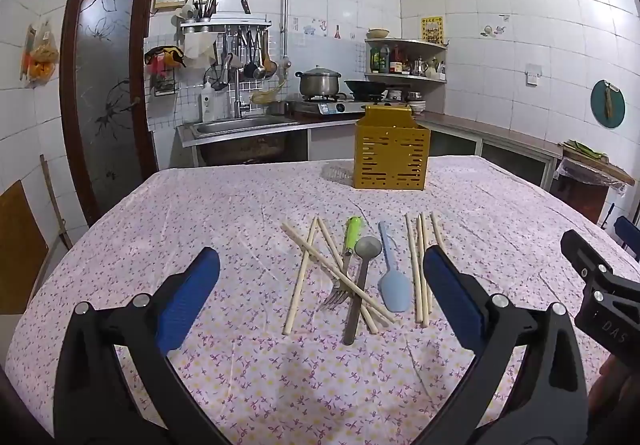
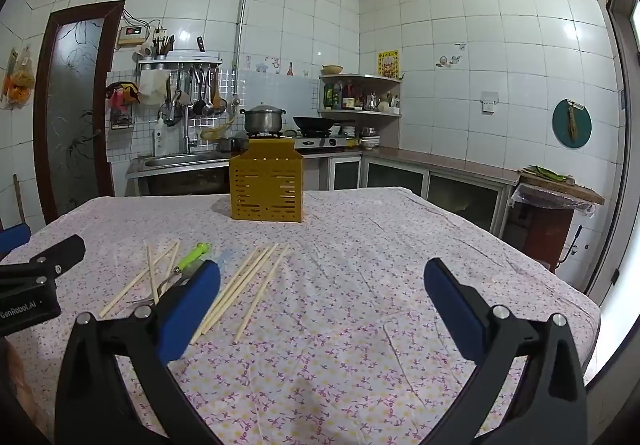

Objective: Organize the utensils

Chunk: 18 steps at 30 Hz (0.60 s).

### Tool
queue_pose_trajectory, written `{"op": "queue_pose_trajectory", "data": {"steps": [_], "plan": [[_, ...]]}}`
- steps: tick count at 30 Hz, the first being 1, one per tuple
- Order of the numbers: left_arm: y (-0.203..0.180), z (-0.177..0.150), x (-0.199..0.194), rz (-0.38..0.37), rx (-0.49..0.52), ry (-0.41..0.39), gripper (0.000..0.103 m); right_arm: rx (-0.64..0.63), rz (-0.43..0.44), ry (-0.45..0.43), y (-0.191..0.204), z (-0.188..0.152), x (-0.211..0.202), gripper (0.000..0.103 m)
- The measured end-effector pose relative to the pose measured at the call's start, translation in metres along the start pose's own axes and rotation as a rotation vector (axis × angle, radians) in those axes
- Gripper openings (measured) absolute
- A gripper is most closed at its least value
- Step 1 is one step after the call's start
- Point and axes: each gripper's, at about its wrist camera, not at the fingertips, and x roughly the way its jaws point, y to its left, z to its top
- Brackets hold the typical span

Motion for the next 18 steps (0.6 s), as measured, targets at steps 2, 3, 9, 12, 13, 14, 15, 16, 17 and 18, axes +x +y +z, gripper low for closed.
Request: {"op": "queue_pose_trajectory", "data": {"steps": [2, 3, 9, 12, 13, 14, 15, 16, 17, 18], "plan": [[-0.0002, 0.0004, 0.0000, 0.001, 0.001, -0.003, 0.098, 0.000, -0.002, -0.002, 0.0000, 0.0001, 0.0001, 0.099], [-0.0006, 0.0009, 0.0005, 0.001, 0.002, -0.002, 0.098, 0.000, -0.001, -0.003, -0.0003, 0.0005, 0.0000, 0.099], [-0.0013, 0.0013, 0.0004, 0.001, 0.006, -0.003, 0.098, -0.004, -0.008, -0.014, -0.0003, 0.0003, 0.0001, 0.099], [-0.0004, 0.0015, 0.0005, 0.002, 0.003, -0.005, 0.098, -0.006, -0.011, -0.022, -0.0005, 0.0003, -0.0013, 0.099], [-0.0005, 0.0017, 0.0006, 0.002, 0.003, -0.005, 0.098, -0.006, -0.011, -0.024, -0.0007, 0.0005, -0.0018, 0.099], [-0.0005, 0.0014, 0.0007, 0.003, 0.003, -0.005, 0.098, -0.006, -0.012, -0.027, -0.0008, 0.0005, -0.0026, 0.099], [-0.0005, 0.0010, 0.0008, 0.001, 0.003, -0.006, 0.098, -0.007, -0.013, -0.029, -0.0011, 0.0009, -0.0031, 0.099], [-0.0003, 0.0010, 0.0008, 0.001, 0.003, -0.006, 0.098, -0.007, -0.013, -0.029, -0.0011, 0.0012, -0.0036, 0.099], [-0.0006, 0.0013, 0.0007, 0.002, 0.004, -0.007, 0.098, -0.007, -0.012, -0.030, -0.0011, 0.0014, -0.0037, 0.099], [-0.0006, 0.0016, 0.0006, 0.002, 0.004, -0.007, 0.098, -0.007, -0.012, -0.031, -0.0009, 0.0011, -0.0040, 0.099]]}}
